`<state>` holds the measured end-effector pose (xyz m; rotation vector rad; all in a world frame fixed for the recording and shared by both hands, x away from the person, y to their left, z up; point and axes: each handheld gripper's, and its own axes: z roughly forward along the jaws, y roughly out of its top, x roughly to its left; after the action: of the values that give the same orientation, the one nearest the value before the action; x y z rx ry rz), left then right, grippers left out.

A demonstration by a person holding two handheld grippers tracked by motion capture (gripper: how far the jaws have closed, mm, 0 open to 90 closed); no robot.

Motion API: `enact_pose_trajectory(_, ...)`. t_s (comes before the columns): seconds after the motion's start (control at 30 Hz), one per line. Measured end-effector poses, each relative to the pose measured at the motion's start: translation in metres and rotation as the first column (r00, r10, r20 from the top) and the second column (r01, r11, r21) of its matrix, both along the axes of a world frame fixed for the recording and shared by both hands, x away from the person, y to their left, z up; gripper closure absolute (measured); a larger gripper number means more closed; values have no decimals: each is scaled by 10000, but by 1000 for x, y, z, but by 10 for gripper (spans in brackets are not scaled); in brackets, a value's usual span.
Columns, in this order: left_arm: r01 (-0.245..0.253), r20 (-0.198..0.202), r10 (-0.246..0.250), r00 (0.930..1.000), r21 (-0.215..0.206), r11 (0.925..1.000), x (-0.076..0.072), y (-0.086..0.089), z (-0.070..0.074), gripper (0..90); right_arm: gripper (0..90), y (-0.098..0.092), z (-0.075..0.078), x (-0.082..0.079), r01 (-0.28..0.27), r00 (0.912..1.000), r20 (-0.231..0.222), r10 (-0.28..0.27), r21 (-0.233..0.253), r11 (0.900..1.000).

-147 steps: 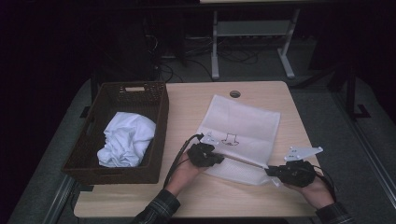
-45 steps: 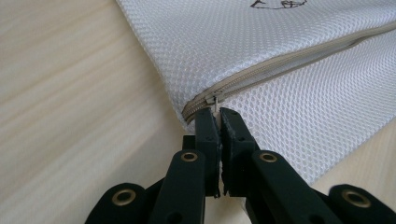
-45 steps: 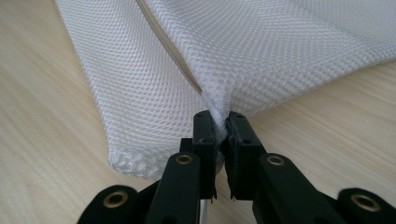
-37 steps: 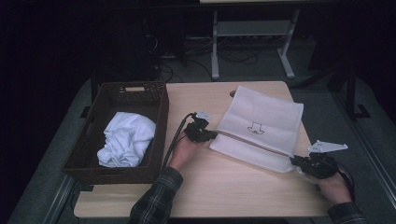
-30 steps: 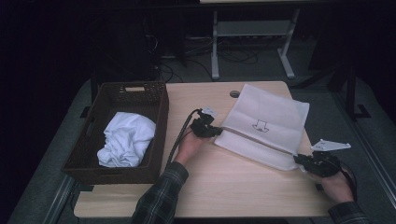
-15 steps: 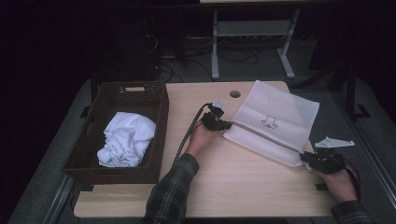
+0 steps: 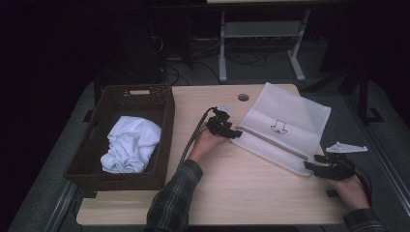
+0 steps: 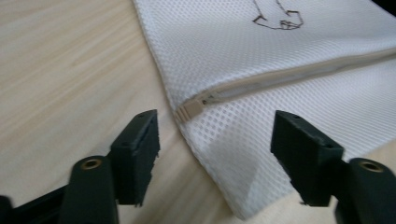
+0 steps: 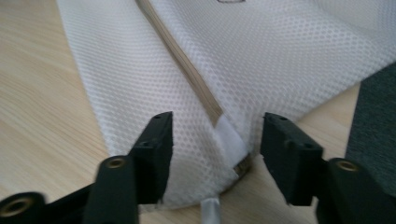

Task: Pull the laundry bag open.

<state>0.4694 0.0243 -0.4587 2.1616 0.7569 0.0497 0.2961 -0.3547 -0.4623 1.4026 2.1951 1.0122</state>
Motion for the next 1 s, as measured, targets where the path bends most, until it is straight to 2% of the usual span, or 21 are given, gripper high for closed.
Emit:
enact_pose_trajectory(0.13, 88, 15, -88, 10000, 181, 9998, -5, 3, 6, 204, 229, 3, 2, 0, 157, 9994, 291, -163, 222, 9996)
enact_pose_trajectory(0.23, 170, 30, -170, 9999, 93, 9998, -10, 6, 8, 170, 184, 5, 3, -1, 157, 9994, 297, -171, 484, 9987)
enact_pose_trajectory(0.5, 342, 167, -350, 9992, 414, 9986, -26, 10, 16, 144, 144, 13, 9, -5, -190, 9974, 711, 152, 530, 9984)
enact_pose_trajectory(0.67, 365, 431, -393, 9983, 625, 9974, -40, 12, 21, 144, 139, 19, 11, -8, -498, 9951, 875, 453, 492, 9975)
enact_pose_trajectory(0.87, 30, 684, -69, 9976, 582, 9983, -56, 20, 23, 147, 138, 25, 11, -9, -738, 9935, 906, 687, 544, 9958)
enact_pose_trajectory(0.97, -122, 659, 88, 9978, 517, 9986, -70, 27, 22, 150, 137, 31, 12, -10, -918, 9918, 935, 866, 524, 9944)
enact_pose_trajectory(1.0, -122, 659, 88, 9978, 517, 9986, -70, 27, 22, 150, 137, 31, 12, -10, -918, 9918, 935, 866, 524, 9944)
